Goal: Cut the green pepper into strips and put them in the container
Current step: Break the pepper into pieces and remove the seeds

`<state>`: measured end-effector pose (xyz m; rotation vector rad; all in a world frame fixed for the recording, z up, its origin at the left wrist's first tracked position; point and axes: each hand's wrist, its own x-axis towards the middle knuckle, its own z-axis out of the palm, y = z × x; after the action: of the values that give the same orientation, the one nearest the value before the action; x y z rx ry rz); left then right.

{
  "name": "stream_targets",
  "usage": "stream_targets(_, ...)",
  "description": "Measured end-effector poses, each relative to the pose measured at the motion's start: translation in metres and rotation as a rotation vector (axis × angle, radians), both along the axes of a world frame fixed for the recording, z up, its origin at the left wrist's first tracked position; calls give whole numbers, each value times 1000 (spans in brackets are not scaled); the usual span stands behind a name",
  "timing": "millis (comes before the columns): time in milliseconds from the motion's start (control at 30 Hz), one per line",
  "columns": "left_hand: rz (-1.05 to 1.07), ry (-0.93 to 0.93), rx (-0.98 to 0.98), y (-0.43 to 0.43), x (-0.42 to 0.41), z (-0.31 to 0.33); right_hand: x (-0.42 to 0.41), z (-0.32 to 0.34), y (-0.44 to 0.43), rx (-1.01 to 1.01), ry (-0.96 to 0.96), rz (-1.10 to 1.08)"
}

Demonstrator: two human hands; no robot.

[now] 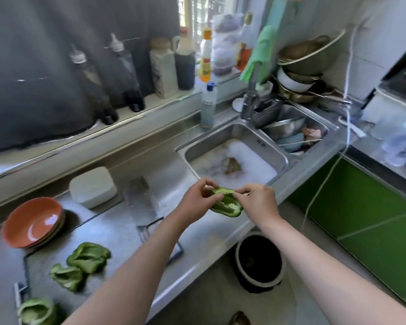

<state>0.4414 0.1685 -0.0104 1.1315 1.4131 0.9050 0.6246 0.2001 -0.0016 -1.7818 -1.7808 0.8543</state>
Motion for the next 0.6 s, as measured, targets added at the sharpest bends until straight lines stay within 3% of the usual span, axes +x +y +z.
stream_targets(133,-127,18,-98,21,83,-11,92,-25,7,153,-98,-7)
stream_targets(267,-259,252,4,31,148,-18,156,-42,1,189,-24,-32)
stream_targets(400,-321,446,240,34,183,-28,197,-51,-4,-60,117,-113)
stream_targets(500,-384,484,385,34,202,-30,218,-52,0,-263,199,-180)
stream_targets(600,-433,454,487,36,219,-26,227,-48,1,-542,380,-106)
